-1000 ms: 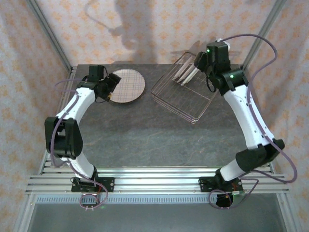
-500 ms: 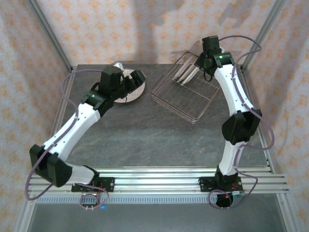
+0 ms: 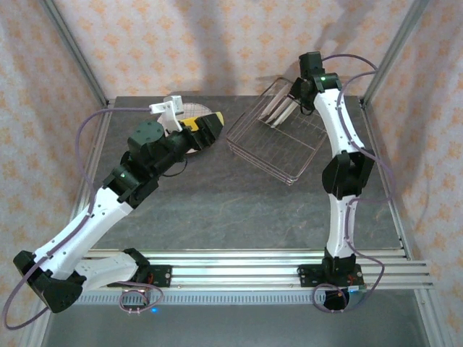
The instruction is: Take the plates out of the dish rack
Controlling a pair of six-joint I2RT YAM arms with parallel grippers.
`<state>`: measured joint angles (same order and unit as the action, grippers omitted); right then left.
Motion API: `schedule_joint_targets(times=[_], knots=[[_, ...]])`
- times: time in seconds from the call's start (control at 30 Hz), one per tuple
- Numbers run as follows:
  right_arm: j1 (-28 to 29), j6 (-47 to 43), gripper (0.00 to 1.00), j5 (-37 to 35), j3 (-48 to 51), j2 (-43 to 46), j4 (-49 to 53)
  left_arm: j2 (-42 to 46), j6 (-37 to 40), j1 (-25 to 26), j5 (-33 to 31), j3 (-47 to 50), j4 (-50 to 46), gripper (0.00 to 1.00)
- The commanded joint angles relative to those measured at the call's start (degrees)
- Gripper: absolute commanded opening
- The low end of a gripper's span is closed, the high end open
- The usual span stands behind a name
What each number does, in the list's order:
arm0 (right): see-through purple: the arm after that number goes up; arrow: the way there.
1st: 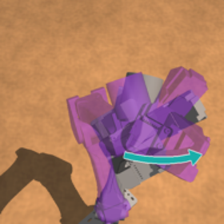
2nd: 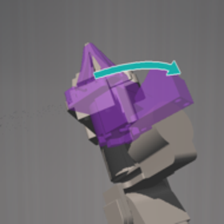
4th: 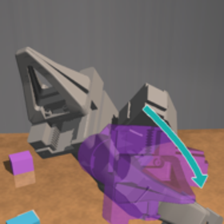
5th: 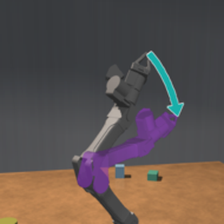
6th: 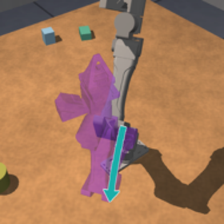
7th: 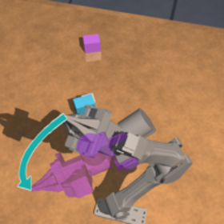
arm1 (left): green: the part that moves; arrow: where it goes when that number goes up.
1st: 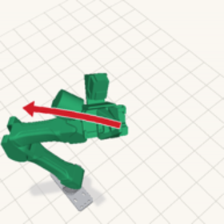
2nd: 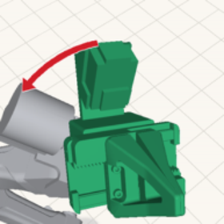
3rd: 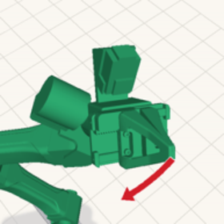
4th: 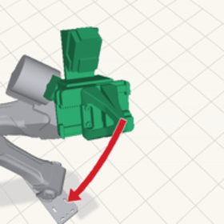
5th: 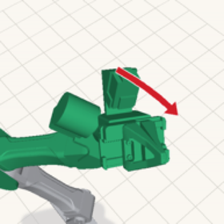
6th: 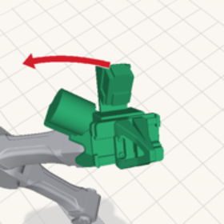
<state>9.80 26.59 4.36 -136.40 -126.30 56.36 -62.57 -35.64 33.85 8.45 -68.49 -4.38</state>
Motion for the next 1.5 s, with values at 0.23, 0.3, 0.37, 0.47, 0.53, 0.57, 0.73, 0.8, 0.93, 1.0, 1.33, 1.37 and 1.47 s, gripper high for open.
schedule_joint_targets(times=[0.23,0.3,0.37,0.47,0.53,0.57,0.73,0.8,0.93,1.0,1.33,1.37,1.47], knots=[[-0.5,1.5,0.37,-0.8,-5.3,-4.3,1.9,0.7,3.4,1.7,-2.3,0.4,1.1,0.88],[-0.5,1.6,0.36,-0.9,-5.9,-5.0,1.8,0.7,3.4,1.9,-2.4,0.2,0.6,0.88],[-0.5,1.5,0.34,-0.9,-6.4,-5.6,1.6,0.9,3.3,2.0,-2.2,0.4,0.5,0.88],[-0.5,1.4,0.31,-1.4,-7.0,-6.4,1.6,1.2,2.9,2.1,-2.3,0.7,0.4,0.88],[-0.5,1.4,0.29,-1.3,-7.1,-6.6,1.5,1.3,2.9,2.1,-2.5,0.8,0.2,0.88],[-0.5,1.5,0.29,-1.3,-7.2,-6.8,1.4,1.3,2.9,2.2,-2.6,0.7,0.0,0.88],[-0.5,1.9,0.24,-1.0,-7.2,-7.4,1.1,1.4,3.1,2.2,-1.9,0.3,0.4,0.88],[-0.5,2.0,0.24,-0.9,-7.2,-7.6,1.1,1.5,3.2,2.2,-1.7,0.2,1.1,0.88],[-0.5,2.1,0.22,-0.7,-7.9,-8.3,0.8,1.2,3.6,2.3,-1.5,-0.7,1.6,0.88],[-0.5,2.1,0.21,-0.5,-8.5,-8.5,0.9,1.1,3.7,2.3,-1.4,-1.0,1.6,0.88],[-0.3,2.5,0.07,-0.9,-10.9,-8.4,2.2,0.7,3.9,2.3,-1.2,-1.4,1.3,0.88],[-0.2,2.7,0.06,-1.1,-11.2,-8.2,2.3,0.7,3.9,2.3,-1.1,-1.5,1.3,0.88],[0.1,3.4,0.0,-2.0,-12.0,-7.5,2.3,0.6,3.7,2.3,-0.9,-1.5,1.4,0.88]])
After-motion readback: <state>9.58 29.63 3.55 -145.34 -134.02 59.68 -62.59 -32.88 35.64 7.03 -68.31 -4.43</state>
